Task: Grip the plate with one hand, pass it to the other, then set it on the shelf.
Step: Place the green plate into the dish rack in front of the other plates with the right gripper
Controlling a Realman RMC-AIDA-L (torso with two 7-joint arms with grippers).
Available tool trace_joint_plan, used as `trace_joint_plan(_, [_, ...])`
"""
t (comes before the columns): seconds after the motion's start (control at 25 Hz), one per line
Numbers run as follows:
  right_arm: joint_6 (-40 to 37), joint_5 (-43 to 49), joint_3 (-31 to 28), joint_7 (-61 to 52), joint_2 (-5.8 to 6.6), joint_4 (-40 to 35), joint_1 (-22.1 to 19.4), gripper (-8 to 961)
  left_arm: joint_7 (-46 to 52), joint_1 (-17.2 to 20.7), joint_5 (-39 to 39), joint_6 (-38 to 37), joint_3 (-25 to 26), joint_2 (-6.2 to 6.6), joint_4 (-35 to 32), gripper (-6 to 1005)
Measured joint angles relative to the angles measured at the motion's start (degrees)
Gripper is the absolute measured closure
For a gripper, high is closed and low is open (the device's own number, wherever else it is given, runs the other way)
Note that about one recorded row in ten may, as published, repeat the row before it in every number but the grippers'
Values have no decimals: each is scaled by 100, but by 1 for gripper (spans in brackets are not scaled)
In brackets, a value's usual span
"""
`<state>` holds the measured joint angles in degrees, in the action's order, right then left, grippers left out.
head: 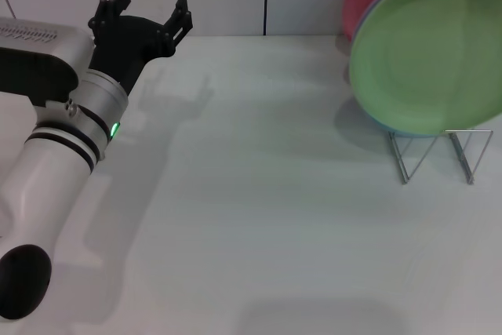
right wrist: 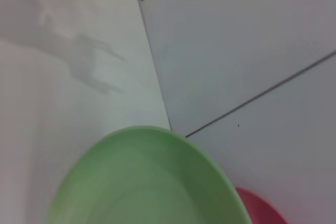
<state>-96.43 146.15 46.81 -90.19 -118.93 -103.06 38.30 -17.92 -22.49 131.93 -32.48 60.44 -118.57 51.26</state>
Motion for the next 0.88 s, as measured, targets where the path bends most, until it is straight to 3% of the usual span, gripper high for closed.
trace_joint_plan(0.88, [46,-202,21,1125,-67,-68,-458,867,133,-289,-1,161,-36,-13,-226,133])
